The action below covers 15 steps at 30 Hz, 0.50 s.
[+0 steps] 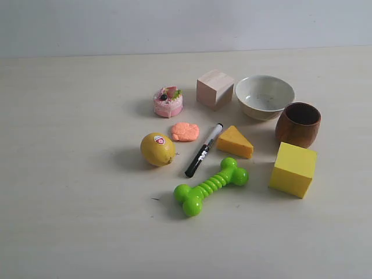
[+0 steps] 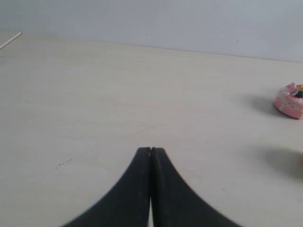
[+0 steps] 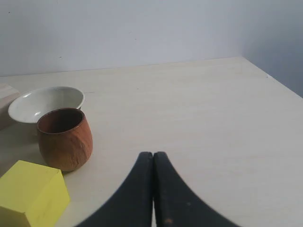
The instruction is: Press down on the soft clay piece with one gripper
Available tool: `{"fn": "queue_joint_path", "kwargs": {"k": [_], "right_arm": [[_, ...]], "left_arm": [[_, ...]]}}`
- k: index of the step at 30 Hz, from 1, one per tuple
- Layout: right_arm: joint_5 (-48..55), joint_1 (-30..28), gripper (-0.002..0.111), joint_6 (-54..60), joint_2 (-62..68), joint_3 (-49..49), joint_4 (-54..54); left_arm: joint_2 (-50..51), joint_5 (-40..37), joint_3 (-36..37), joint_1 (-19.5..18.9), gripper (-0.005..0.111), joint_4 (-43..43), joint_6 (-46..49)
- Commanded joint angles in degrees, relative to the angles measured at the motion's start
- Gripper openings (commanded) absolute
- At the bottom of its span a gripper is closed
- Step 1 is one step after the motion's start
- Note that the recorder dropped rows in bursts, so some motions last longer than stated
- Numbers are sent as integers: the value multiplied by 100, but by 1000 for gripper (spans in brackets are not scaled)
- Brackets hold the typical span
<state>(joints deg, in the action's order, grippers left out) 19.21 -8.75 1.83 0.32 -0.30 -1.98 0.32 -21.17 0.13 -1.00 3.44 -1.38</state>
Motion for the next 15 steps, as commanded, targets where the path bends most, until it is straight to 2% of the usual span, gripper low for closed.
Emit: {"fn": "queue_joint_path", "kwargs": {"k": [1,10,15], "right_arm": [[-43,11,0,6,-32,30,-20],[-43,11,0,6,-32,30,-20],[-56,11,0,6,-32,30,-20]], "left_arm": [[-32,59,-13,-6,0,10,-28],[-32,112,-13,-6,0,10,-28],[-32,904,-13,-6,0,10,-28]]}}
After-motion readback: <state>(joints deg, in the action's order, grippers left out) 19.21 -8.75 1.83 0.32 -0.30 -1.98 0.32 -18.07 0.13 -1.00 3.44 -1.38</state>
